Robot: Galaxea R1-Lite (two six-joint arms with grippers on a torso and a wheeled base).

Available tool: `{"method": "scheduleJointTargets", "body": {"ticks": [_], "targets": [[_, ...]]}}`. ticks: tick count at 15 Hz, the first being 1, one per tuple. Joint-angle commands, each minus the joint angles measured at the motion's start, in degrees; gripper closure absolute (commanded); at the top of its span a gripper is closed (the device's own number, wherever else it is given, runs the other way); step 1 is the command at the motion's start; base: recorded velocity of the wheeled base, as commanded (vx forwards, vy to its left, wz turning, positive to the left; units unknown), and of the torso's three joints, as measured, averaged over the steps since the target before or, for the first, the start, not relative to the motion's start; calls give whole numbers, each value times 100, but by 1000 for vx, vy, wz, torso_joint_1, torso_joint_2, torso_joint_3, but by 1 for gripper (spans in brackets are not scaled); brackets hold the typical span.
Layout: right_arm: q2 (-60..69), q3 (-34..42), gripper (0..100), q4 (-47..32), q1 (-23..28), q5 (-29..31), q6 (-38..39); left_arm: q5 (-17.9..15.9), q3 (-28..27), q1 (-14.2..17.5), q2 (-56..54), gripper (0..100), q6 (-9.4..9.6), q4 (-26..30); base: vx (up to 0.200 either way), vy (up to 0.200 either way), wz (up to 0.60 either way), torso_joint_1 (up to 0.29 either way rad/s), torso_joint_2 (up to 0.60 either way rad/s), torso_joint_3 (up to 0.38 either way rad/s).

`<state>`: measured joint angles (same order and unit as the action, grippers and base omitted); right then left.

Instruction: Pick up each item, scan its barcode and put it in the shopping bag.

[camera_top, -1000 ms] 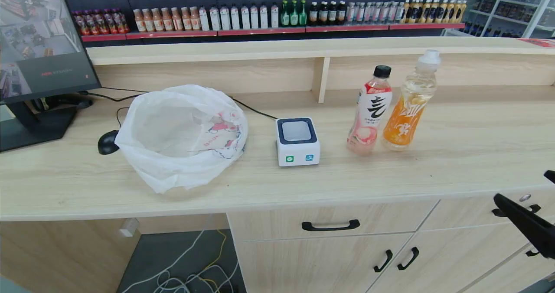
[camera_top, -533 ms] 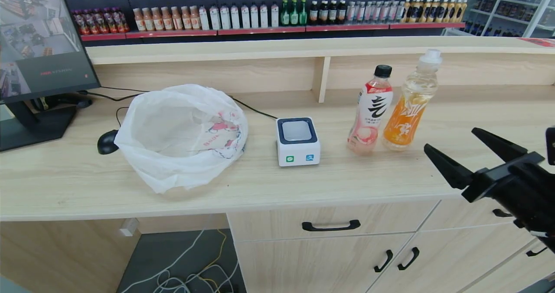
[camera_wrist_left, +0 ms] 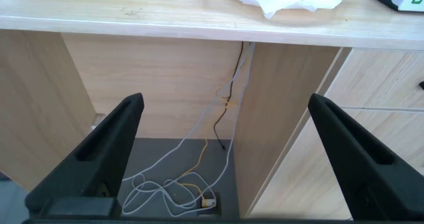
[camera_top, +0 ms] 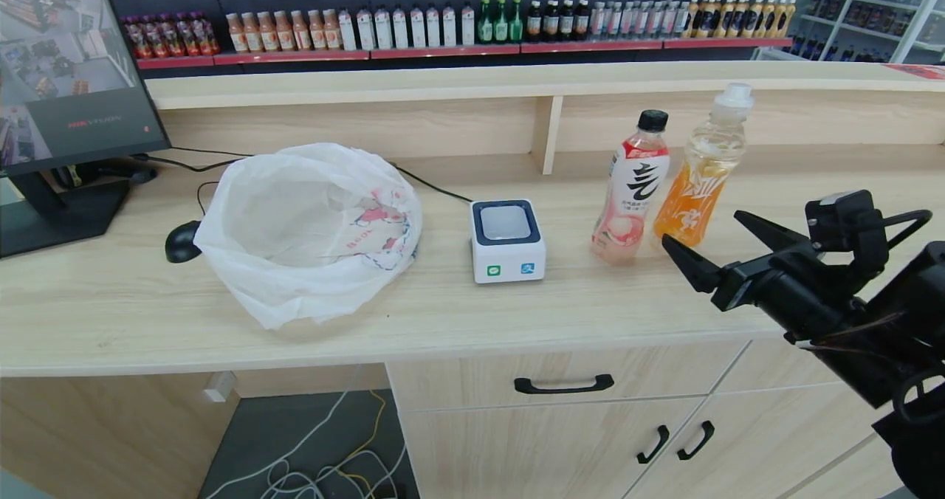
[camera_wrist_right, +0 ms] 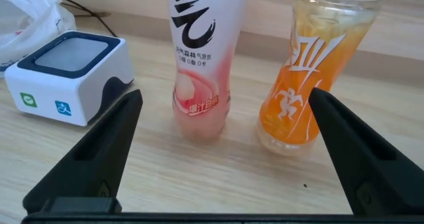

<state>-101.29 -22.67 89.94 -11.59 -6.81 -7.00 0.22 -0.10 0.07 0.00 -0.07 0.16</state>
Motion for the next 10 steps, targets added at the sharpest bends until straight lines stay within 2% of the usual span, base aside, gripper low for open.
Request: {"method": "scheduleJointTargets", "body": {"ticks": [1, 4, 10], "targets": [[-330, -237, 0, 6, -10, 13, 32, 4, 1, 1, 0, 0, -1, 2, 0, 0, 0, 0, 0, 0], [-602, -589, 0, 6, -71, 154, 58, -4, 1, 1, 0, 0, -1, 2, 0, 0, 0, 0, 0, 0], [-743, -774, 0, 6, -625, 778, 67, 4, 1, 1, 0, 0, -1, 2, 0, 0, 0, 0, 0, 0]]}}
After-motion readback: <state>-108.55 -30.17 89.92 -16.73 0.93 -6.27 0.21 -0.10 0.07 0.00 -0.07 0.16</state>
